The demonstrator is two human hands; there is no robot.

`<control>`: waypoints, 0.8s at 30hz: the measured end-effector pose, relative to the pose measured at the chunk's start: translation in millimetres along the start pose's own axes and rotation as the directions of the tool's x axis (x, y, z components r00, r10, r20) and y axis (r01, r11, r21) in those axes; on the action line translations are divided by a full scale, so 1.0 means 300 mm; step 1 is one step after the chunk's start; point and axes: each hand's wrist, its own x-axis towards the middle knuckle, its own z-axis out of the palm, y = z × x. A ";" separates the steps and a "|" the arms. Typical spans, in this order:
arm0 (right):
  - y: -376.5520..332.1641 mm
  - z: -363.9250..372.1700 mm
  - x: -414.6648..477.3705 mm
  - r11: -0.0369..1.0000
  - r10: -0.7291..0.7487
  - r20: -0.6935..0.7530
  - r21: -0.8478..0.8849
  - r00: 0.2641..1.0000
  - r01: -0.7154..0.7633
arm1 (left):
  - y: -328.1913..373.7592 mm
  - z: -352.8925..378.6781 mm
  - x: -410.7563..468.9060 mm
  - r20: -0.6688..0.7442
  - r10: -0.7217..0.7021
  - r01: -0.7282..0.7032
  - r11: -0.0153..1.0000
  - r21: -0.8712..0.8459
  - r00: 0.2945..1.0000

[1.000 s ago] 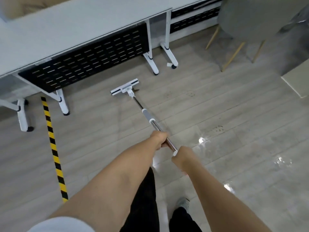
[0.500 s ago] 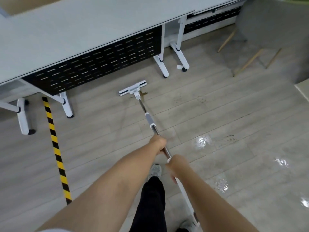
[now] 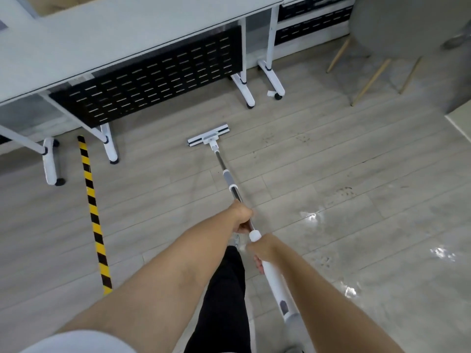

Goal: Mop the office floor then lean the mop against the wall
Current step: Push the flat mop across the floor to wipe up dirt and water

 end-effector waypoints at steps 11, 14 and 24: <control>0.700 -0.039 -0.357 0.992 -0.074 0.031 -0.105 0.997 0.077 | -0.375 0.569 -0.556 0.013 -0.031 0.033 0.995 -0.098 0.999; 0.761 -0.058 -0.408 1.000 -0.021 0.056 -0.008 0.998 0.021 | -0.387 0.619 -0.630 -0.014 -0.002 0.000 0.990 -0.139 1.000; 0.655 -0.004 -0.359 0.989 -0.097 -0.073 -0.115 0.993 0.088 | -0.366 0.546 -0.559 -0.118 0.020 -0.043 0.980 -0.197 0.993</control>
